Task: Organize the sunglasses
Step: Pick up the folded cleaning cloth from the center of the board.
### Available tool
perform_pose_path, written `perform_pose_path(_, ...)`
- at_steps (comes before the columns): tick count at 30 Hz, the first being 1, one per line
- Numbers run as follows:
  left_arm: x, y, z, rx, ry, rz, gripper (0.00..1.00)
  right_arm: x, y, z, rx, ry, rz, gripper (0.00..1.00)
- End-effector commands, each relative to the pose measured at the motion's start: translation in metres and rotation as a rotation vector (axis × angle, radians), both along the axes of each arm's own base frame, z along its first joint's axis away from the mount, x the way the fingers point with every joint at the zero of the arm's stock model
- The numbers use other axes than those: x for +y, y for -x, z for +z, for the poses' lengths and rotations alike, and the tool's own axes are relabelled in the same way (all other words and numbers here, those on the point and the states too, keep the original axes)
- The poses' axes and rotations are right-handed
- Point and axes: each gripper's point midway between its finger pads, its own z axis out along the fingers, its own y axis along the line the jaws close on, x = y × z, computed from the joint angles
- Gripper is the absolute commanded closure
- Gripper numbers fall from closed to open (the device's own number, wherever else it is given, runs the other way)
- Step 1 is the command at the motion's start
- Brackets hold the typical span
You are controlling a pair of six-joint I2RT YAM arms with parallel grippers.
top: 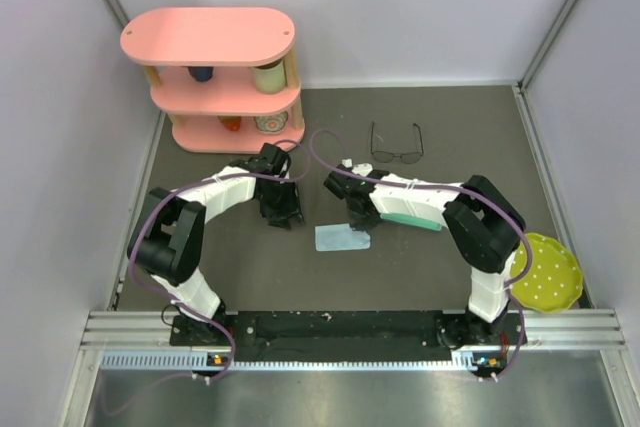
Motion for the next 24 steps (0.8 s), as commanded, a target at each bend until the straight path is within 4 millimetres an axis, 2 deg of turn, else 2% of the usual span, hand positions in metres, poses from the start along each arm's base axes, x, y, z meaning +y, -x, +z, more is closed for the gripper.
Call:
perform_pose_path(1, -0.002, -0.003, 0.009, -0.029, 0.033, 0.008, 0.52, -0.001, 0.023, -0.037, 0.103, 0.04, -0.003, 0.96)
perform_pose_path(2, -0.002, -0.001, 0.008, -0.024, 0.033, 0.006, 0.52, -0.001, 0.024, -0.037, 0.104, 0.04, -0.004, 1.0)
perform_pose_path(7, -0.008, 0.002, 0.007, -0.013, 0.073, -0.003, 0.52, -0.001, 0.022, -0.034, 0.096, 0.033, -0.012, 1.0)
perform_pose_path(12, -0.025, 0.011, 0.003, 0.024, 0.13, -0.008, 0.52, 0.003, 0.021, -0.022, 0.077, 0.0, -0.016, 1.0)
perform_pose_path(17, -0.038, 0.015, -0.004, 0.034, 0.09, 0.005, 0.54, 0.004, 0.025, -0.02, 0.085, -0.021, -0.028, 1.0)
perform_pose_path(24, -0.045, 0.022, -0.017, 0.056, 0.016, 0.022, 0.57, 0.003, 0.026, -0.023, 0.083, -0.022, -0.031, 1.0)
